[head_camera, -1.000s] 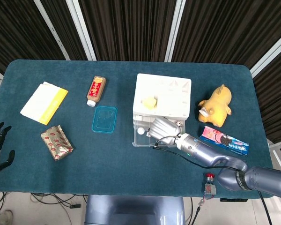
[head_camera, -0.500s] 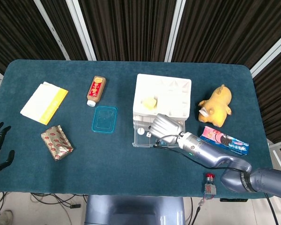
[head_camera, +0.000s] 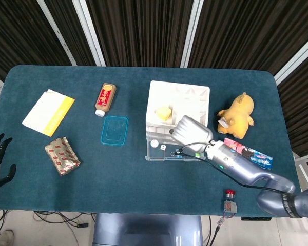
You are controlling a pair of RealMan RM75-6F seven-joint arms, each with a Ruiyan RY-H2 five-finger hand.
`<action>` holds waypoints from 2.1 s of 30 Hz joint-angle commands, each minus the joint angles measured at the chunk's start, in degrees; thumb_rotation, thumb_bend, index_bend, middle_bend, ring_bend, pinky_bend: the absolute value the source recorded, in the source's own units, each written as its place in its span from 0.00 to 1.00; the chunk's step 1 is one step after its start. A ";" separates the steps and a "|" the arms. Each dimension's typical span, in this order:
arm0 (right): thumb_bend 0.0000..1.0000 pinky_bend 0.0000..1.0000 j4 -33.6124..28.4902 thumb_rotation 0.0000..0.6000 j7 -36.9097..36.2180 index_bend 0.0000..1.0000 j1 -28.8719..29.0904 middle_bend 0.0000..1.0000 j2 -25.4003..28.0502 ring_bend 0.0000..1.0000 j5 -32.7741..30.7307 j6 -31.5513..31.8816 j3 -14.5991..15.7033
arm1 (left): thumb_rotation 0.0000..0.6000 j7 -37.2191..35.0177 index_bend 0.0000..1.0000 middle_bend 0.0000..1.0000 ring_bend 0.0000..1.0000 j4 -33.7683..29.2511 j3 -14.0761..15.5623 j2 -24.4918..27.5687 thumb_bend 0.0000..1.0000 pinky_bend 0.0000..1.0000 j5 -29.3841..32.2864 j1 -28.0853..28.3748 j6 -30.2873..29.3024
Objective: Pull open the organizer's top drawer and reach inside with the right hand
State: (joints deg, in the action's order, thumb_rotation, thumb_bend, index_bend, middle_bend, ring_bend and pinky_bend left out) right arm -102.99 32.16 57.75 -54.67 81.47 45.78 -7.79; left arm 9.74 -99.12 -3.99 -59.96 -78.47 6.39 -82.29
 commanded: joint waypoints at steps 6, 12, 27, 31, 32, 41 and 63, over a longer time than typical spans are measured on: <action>0.28 0.98 -0.95 1.00 -4.60 0.62 -4.38 0.99 6.98 0.98 0.47 2.54 0.16 | 1.00 0.02 0.10 0.02 0.00 -0.12 0.01 0.04 0.42 0.00 -0.18 0.00 -0.10; 0.28 0.98 0.96 1.00 -7.18 0.62 -6.92 0.99 8.93 0.97 1.18 2.13 1.71 | 1.00 0.13 0.10 0.02 0.00 -0.24 -0.03 0.05 0.42 0.00 -0.20 -0.03 -0.22; 0.28 0.98 5.40 1.00 -8.15 0.63 -12.44 0.99 6.80 0.98 4.04 1.05 6.47 | 1.00 0.24 0.10 0.02 0.00 -0.15 0.04 0.05 0.42 0.00 -0.27 -0.10 -0.29; 0.28 0.98 5.87 1.00 -7.44 0.63 -13.07 0.99 4.53 0.98 4.80 0.42 7.37 | 1.00 0.13 0.10 0.02 0.00 -0.15 -0.03 0.06 0.42 0.00 -0.18 -0.11 -0.33; 0.28 0.98 6.03 1.00 -7.17 0.63 -13.24 0.99 3.79 0.98 4.91 0.40 7.50 | 1.00 0.14 0.10 0.02 0.00 -0.13 0.00 0.05 0.42 0.00 -0.18 -0.10 -0.27; 0.28 0.98 9.63 1.00 -3.78 0.64 -14.31 0.99 -6.11 0.98 3.93 -0.66 8.41 | 1.00 0.04 0.10 0.02 0.00 -0.03 -0.03 0.03 0.42 0.00 -0.20 -0.04 -0.18; 0.28 0.98 19.47 1.00 2.81 0.64 -14.77 0.99 -19.66 0.98 -1.71 -2.90 9.10 | 1.00 0.01 0.10 0.02 0.00 -0.09 -0.02 0.05 0.42 0.00 -0.16 -0.03 -0.10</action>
State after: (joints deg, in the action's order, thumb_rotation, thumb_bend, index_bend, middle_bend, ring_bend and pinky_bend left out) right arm -84.00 34.70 43.04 -73.85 80.08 42.96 1.25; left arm 9.75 -99.21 -4.01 -59.91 -78.63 6.36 -82.39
